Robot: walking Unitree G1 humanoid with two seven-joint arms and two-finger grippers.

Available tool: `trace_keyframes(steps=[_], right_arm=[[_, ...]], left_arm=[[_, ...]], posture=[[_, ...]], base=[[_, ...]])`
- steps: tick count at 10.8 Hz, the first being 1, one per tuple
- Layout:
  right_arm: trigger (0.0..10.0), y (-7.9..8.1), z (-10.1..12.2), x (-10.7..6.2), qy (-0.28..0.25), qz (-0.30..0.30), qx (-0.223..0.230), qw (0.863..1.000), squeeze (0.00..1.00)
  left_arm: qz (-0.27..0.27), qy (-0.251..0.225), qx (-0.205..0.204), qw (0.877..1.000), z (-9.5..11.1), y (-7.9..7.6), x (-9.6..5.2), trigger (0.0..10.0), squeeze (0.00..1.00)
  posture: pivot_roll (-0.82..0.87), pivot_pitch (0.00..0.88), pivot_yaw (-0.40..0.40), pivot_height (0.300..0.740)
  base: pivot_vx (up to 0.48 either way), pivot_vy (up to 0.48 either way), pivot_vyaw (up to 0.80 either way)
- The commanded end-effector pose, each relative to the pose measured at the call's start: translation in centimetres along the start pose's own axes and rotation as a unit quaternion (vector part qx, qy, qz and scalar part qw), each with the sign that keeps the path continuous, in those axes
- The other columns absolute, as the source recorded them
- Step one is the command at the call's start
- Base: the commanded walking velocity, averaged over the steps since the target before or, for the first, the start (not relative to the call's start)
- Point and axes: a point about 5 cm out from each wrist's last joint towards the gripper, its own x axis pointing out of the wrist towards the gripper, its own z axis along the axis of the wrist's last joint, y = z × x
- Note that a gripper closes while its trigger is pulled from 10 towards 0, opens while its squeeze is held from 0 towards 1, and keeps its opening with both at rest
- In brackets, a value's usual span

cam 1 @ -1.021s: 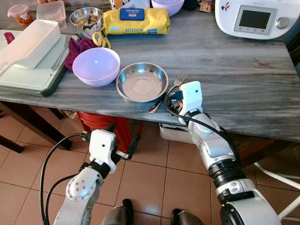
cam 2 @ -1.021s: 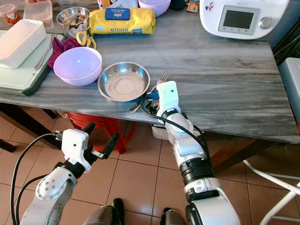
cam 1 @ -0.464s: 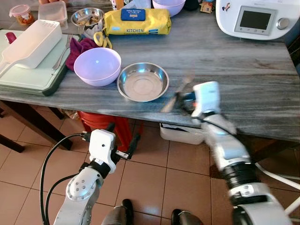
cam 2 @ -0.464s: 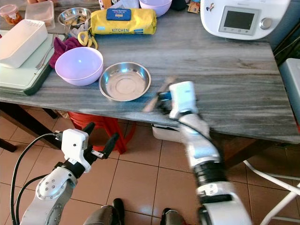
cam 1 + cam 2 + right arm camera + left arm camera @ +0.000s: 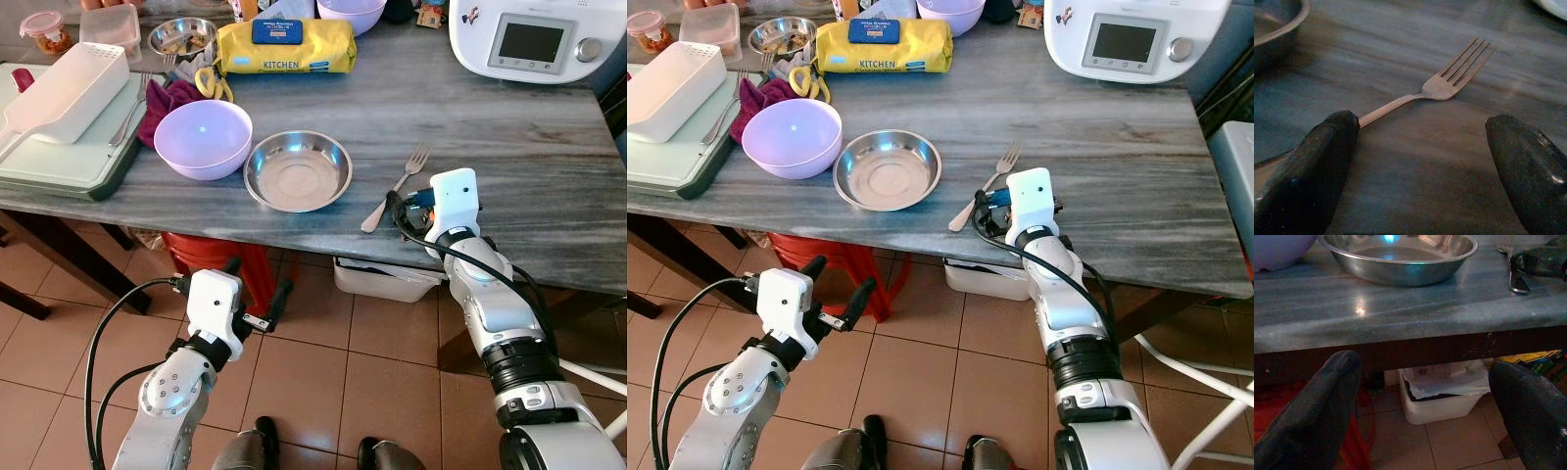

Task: Setting the table

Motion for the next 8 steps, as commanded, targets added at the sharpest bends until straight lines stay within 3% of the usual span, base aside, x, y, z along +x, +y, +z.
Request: trace_keyframes(steps=[1,2,3,6,8], right_arm=[[10.0,0.0,-0.8,-0.3,0.013,0.008,-0.001,1.0,0.24],[10.0,0.1,-1.0,-0.3,0.017,0.009,0.002,1.0,0.0],[10.0,0.1,-0.5,-0.3,0.005,0.001,0.031,1.0,0.0],[10.0,0.4,1.7,-0.4,-0.057,-0.009,0.054,0.997,0.0],[10.0,1.0,2.6,-0.5,-0.082,-0.034,0.11,0.99,0.0]], left_arm=[[0.003,0.011,0.006,1.0,-0.4,0.2,-0.3,10.0,0.0],[0.003,0.01,0.006,1.0,-0.4,0.2,-0.3,10.0,0.0],[0.004,0.01,0.006,1.0,-0.4,0.2,-0.2,10.0,0.0],[0.003,0.008,0.006,1.0,-0.3,0.2,-0.2,10.0,0.0],[0.001,0.009,0.005,1.0,-0.4,0.1,-0.1,10.0,0.0]], posture=[[0.01,0.262,0.046,0.74],[0.01,0.262,0.046,0.74],[0.01,0.261,0.046,0.74],[0.01,0.261,0.046,0.74],[0.01,0.261,0.048,0.74]], base=[[0.0,0.0,0.0],[0.0,0.0,0.0],[0.0,0.0,0.0],[0.0,0.0,0.0],[0.0,0.0,0.0]])
